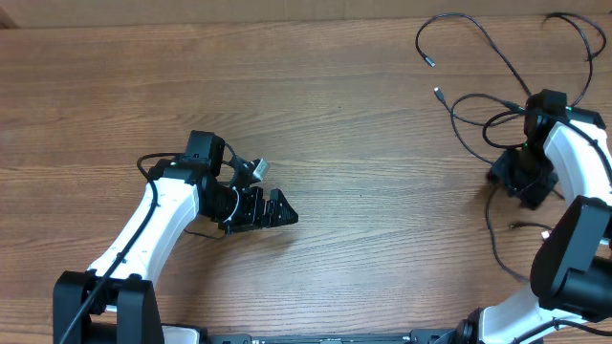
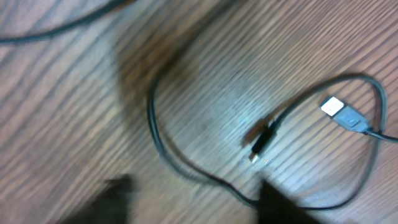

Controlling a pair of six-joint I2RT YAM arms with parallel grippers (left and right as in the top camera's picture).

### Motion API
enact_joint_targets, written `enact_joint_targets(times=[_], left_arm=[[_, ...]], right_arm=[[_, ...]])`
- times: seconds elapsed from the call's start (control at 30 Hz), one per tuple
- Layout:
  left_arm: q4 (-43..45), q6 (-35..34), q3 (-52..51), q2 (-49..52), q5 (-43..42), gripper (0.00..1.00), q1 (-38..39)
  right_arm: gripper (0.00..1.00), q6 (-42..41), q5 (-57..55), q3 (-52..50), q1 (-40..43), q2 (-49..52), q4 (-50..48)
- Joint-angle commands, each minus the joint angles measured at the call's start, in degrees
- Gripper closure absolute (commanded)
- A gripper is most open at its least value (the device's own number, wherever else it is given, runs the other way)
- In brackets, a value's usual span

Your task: Untangle cables

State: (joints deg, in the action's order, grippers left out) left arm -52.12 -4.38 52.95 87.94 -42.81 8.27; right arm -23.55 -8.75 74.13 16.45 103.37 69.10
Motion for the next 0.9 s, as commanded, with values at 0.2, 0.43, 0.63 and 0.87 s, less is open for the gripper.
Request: enact_joint_targets(times=[0.2, 0.43, 0.63, 0.87], left_arm=[[0.83, -2.54, -0.04, 0.22, -0.26, 0.01, 0.11], [-3.28, -2.56, 5.84, -1.27, -0.26, 0.0, 0.11], [-7.45, -8.44, 13.73, -7.8, 9.42, 0.0, 1.18], [-7.26, -17.64, 17.44, -22.08, 27.78, 0.01, 10.51]], right_arm=[[0.17, -0.33, 7.52, 4.55, -0.09, -6.73, 3.28], [0.16, 3.78, 16.7, 5.03, -0.09, -20.87, 4.44], [0.15, 4.59, 17.46, 5.03, -2.21, -32.61, 9.22], [0.15, 4.59, 17.44, 4.96, -8.02, -47.41, 10.56]])
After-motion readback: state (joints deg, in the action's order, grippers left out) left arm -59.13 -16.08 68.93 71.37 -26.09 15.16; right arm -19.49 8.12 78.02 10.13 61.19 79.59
